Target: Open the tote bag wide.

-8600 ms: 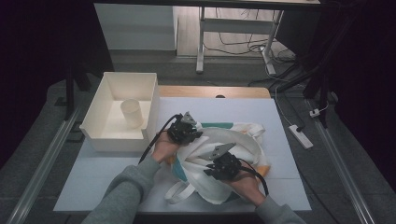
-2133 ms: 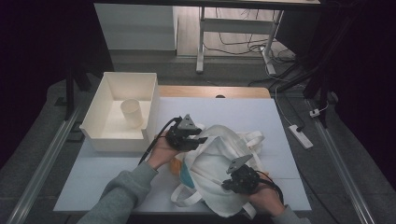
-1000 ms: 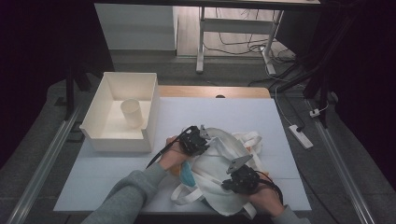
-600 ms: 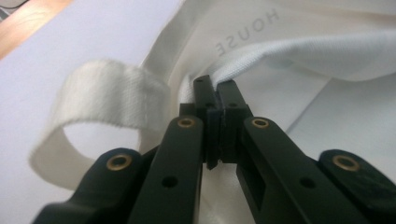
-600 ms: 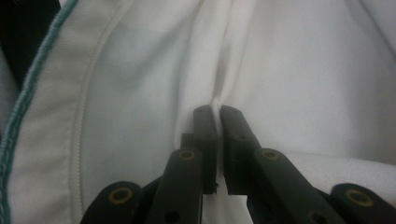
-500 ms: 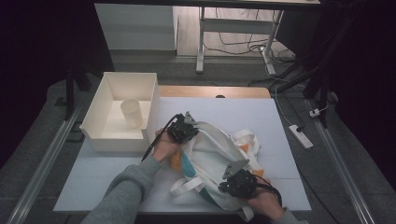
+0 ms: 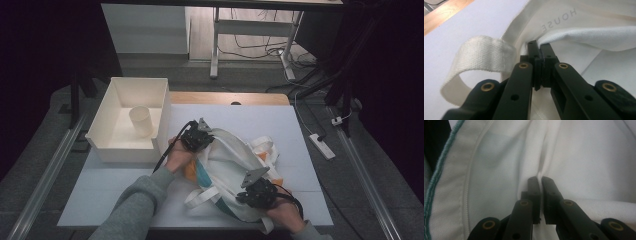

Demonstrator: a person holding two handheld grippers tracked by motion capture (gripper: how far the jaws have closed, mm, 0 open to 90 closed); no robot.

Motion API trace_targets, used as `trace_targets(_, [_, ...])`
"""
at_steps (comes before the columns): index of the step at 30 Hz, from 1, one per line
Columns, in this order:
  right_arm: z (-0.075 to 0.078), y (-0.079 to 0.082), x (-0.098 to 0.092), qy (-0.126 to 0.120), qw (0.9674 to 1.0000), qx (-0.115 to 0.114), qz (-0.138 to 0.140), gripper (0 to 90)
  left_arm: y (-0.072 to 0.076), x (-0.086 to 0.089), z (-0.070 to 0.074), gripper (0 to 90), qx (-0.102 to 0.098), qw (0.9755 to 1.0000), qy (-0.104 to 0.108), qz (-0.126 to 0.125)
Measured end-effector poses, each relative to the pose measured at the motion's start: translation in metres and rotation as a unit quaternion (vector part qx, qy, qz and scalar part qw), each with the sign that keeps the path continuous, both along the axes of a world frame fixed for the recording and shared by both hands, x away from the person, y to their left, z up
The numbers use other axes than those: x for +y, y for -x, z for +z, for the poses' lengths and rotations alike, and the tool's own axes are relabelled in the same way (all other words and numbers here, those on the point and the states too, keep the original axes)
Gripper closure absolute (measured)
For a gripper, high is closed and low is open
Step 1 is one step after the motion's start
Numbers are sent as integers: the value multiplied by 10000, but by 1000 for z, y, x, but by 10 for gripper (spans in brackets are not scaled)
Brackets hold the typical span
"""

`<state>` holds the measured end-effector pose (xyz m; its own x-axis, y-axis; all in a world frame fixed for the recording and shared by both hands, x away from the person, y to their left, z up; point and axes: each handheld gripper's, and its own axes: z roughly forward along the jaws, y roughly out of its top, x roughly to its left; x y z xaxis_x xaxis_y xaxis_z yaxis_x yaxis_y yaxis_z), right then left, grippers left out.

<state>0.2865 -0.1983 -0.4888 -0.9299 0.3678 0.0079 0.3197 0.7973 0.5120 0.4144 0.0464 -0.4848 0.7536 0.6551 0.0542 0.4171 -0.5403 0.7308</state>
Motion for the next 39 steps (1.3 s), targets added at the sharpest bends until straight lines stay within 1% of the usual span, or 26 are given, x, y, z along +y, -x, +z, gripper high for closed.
trace_targets(3, [-2, -2, -2, -83, 9999, 72, -21, 857, 1, -1, 0, 877, 29, 10000, 2, -53])
trace_targets(6, [-3, -3, -3, -118, 9999, 97, -28, 855, 3, -2, 1, 876, 32, 10000, -13, -79])
trace_targets(12, [-5, -3, -4, -145, 9999, 70, -17, 853, 3, -1, 1, 871, 102, 9998, 53, -135])
trace_targets(15, [-5, -3, -4, -166, 9998, 90, -24, 849, 4, 0, 2, 857, 124, 9996, 143, -196])
trace_targets(17, [-5, -3, -4, -193, 9998, 82, -36, 837, 4, 2, 5, 814, 153, 9992, 258, -265])
trace_targets(18, [-5, -3, -5, -225, 9997, 76, -48, 819, 5, 3, 6, 777, 167, 9988, 346, -292])
trace_targets(20, [-3, -3, -5, -318, 9995, 14, -92, 755, 8, 4, 10, 681, 127, 9982, 466, -342])
trace_targets(21, [-2, -2, -5, -423, 9990, 12, -115, 717, 10, 5, 13, 623, 90, 9983, 477, -321])
trace_targets(22, [0, -3, -6, -571, 9983, 4, -132, 679, 12, 6, 16, 581, 81, 9982, 481, -350])
trace_targets(23, [2, -3, -7, -707, 9973, -19, -185, 642, 14, 7, 19, 548, 100, 9978, 530, -383])
trace_targets(25, [5, -4, -9, -906, 9953, -110, -319, 583, 18, 11, 24, 511, 85, 9974, 577, -419])
trace_targets(29, [10, -4, -15, -1231, 9904, -385, -501, 534, 26, 19, 34, 470, 101, 9965, 664, -492])
trace_targets(31, [13, -4, -17, -1393, 9874, -504, -564, 521, 29, 23, 38, 457, 119, 9963, 663, -539])
trace_targets(33, [15, -4, -20, -1486, 9847, -632, -654, 483, 33, 27, 41, 443, 182, 9960, 703, -529])
trace_targets(39, [17, -7, -26, -1560, 9822, -704, -772, 468, 49, 34, 45, 426, 145, 9962, 586, -622])
